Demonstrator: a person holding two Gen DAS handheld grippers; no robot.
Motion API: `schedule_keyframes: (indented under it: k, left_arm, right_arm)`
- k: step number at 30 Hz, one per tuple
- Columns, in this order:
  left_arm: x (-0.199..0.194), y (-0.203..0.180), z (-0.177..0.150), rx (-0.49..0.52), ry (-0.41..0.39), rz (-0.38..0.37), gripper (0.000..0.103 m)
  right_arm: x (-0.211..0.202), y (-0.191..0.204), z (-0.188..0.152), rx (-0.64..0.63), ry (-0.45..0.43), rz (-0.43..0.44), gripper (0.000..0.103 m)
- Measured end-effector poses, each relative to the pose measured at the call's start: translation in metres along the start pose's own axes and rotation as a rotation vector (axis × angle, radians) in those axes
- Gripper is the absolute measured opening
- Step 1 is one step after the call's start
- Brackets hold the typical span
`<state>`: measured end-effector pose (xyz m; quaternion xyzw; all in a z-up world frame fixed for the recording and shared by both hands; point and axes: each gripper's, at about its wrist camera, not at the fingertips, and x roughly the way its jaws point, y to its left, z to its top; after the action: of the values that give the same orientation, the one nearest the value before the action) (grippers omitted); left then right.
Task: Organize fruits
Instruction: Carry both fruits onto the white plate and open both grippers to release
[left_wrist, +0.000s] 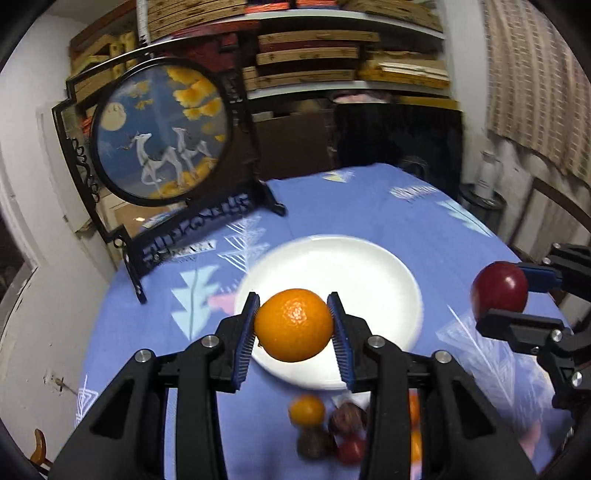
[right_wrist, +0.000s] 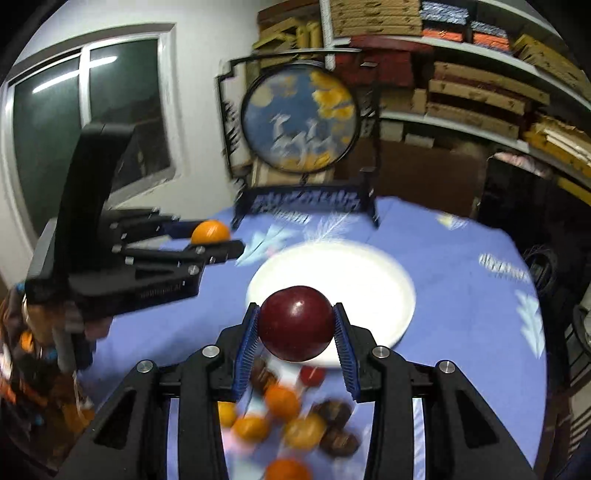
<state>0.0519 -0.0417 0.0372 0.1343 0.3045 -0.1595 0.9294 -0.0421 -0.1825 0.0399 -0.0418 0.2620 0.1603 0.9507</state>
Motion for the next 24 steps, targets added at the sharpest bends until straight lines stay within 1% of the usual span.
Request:
schedule_keyframes:
  k: [3,6,9,12,13,15,16,17,18,19,20,22,24]
  left_arm:
    - [0.051,-0.001,0.007,-0.009,0.083,0.049,0.037]
    - [0.094,-0.003,0.001,-0.022,0.174,0.036,0.037]
    - [0.127,-0.008,-0.004,0.011,0.233,0.042,0.037]
    - [0.146,-0.009,-0.006,0.031,0.269,0.058,0.037]
    - [0.154,-0.010,-0.006,0.033,0.284,0.065,0.037]
    - [0.165,-0.010,-0.006,0.042,0.306,0.066,0.037]
    - [0.169,-0.010,-0.007,0.045,0.312,0.070,0.040]
    - [0.172,-0.010,-0.008,0.048,0.319,0.075,0.045]
    - [0.175,-0.009,-0.008,0.049,0.323,0.082,0.059]
    - [0.174,-0.008,-0.008,0.047,0.311,0.093,0.064]
    - [0.172,-0.007,-0.008,0.046,0.304,0.094,0.065]
    - [0.166,-0.003,-0.008,0.035,0.295,0.085,0.065]
    - [0.154,0.000,-0.011,0.023,0.281,0.085,0.066]
  right_arm:
    - [0.030,-0.022,0.017,0.032,0.030,-0.014,0.040]
    - [0.073,-0.043,0.023,0.064,0.098,-0.029,0.040]
    - [0.109,-0.057,0.019,0.089,0.168,-0.036,0.040]
    - [0.136,-0.067,0.013,0.115,0.214,-0.038,0.040]
    - [0.142,-0.067,0.011,0.111,0.217,-0.045,0.040]
    - [0.156,-0.071,0.011,0.118,0.235,-0.045,0.040]
    - [0.164,-0.073,0.010,0.124,0.248,-0.040,0.041]
    - [0.171,-0.074,0.013,0.126,0.256,-0.042,0.042]
    - [0.176,-0.075,0.013,0.122,0.263,-0.046,0.046]
    - [0.179,-0.074,0.013,0.110,0.269,-0.055,0.053]
    - [0.180,-0.075,0.014,0.106,0.260,-0.069,0.058]
    - [0.174,-0.077,0.017,0.108,0.234,-0.068,0.059]
    - [0.160,-0.077,0.017,0.112,0.218,-0.058,0.060]
